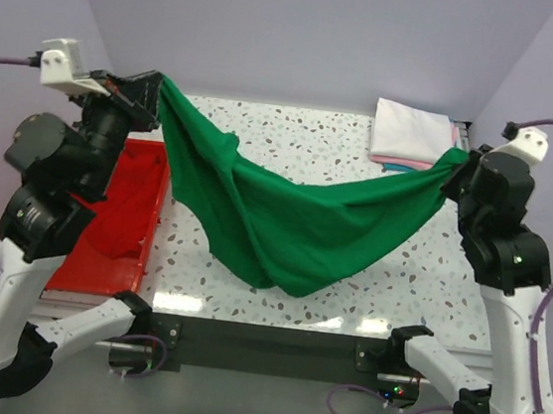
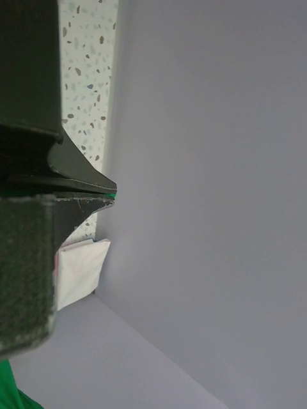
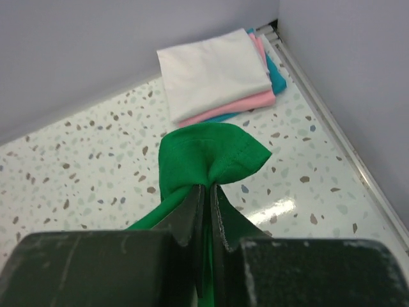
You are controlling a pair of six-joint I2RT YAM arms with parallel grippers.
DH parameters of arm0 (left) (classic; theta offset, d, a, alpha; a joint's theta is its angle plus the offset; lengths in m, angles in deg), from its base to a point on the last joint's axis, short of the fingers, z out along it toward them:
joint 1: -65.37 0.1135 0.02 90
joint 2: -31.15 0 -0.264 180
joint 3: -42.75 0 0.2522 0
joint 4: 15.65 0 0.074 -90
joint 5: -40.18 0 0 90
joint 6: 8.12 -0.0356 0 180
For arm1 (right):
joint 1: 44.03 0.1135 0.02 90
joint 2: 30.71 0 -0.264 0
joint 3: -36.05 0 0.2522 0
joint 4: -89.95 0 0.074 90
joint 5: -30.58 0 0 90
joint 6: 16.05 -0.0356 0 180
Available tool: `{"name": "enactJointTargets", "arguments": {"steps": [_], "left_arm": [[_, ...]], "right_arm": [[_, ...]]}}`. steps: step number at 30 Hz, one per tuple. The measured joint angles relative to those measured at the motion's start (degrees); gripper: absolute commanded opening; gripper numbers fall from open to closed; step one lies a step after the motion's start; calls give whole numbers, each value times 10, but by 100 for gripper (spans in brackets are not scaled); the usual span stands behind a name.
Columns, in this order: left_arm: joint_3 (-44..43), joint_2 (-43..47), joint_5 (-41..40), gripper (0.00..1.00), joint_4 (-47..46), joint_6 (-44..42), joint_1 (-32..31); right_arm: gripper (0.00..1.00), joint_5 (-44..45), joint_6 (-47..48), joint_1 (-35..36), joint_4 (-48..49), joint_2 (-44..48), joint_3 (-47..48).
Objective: Fold and stack the t-shirts
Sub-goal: Flatten the tshirt out
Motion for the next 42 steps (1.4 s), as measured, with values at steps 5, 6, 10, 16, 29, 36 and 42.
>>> {"name": "enactJointTargets", "arguments": {"steps": [5, 6, 10, 16, 29, 36, 42], "left_arm": [[21, -121, 32, 0, -48, 4, 31], [18, -170, 53, 0, -61, 9, 50], [-88, -442, 125, 11, -67, 30, 116], [-291, -762, 190, 67, 32, 48, 139], [285, -194, 138, 54, -46, 207, 113], [499, -90, 123, 50, -42, 290, 29], [590, -90, 157, 49, -53, 320, 26]], "right_arm": [[11, -8, -6, -4, 30, -85, -81], [14, -13, -9, -9, 37, -114, -94], [52, -73, -24, -56, 71, -280, -114], [78, -136, -36, -92, 94, -369, -154], [47, -97, -56, 332, 210, -165, -344], [47, -59, -62, 479, 243, -319, -340], [46, -41, -66, 513, 255, -367, -317]]}}
